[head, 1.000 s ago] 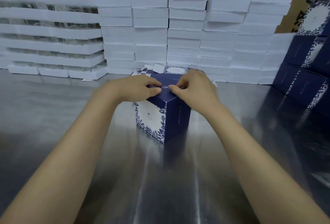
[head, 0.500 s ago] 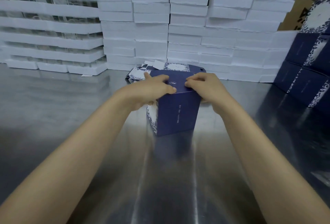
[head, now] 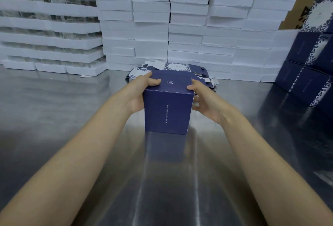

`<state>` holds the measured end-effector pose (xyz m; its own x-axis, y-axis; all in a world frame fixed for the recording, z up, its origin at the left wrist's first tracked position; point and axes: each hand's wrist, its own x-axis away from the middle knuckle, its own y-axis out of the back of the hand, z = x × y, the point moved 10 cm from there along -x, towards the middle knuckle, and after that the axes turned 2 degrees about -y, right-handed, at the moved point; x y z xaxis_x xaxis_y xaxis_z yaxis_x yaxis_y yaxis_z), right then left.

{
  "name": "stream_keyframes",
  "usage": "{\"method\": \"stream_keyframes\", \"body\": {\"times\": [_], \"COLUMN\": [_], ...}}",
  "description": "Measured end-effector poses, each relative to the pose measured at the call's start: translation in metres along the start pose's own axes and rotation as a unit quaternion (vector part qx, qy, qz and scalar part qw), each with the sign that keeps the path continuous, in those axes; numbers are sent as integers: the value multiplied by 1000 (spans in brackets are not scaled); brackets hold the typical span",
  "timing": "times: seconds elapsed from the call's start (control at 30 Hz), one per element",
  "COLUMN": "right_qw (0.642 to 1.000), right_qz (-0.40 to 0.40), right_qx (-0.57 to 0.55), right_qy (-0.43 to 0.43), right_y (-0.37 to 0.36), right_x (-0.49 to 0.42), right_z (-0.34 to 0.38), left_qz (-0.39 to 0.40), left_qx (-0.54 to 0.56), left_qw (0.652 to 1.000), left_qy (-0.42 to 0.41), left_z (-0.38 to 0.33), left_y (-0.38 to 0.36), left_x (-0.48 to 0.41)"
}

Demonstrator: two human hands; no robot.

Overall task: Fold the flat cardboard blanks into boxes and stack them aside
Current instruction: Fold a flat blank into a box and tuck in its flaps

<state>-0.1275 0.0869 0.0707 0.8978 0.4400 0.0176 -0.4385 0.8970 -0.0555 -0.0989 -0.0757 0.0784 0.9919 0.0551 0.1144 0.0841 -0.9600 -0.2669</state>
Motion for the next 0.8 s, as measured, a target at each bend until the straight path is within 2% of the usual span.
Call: {"method": "stream_keyframes", "body": {"times": [0.17, 0.4, 0.8], "right_qw": [998, 984, 959], "right_qz": [-68, -179, -282], "right_qx": [1, 4, 0], "right_qy": [8, 4, 23], "right_y": [9, 21, 33], "right_x": [-1, -1, -7], "right_z": [-1, 0, 8], "left_qz": [10, -7, -24], "left_qx": [46, 44, 62], "left_qw": [999, 998, 996], "left_qy": [-10, -42, -53], "left_z": [7, 11, 14], "left_y": [4, 0, -1], "left_x": [-3, -1, 2]}}
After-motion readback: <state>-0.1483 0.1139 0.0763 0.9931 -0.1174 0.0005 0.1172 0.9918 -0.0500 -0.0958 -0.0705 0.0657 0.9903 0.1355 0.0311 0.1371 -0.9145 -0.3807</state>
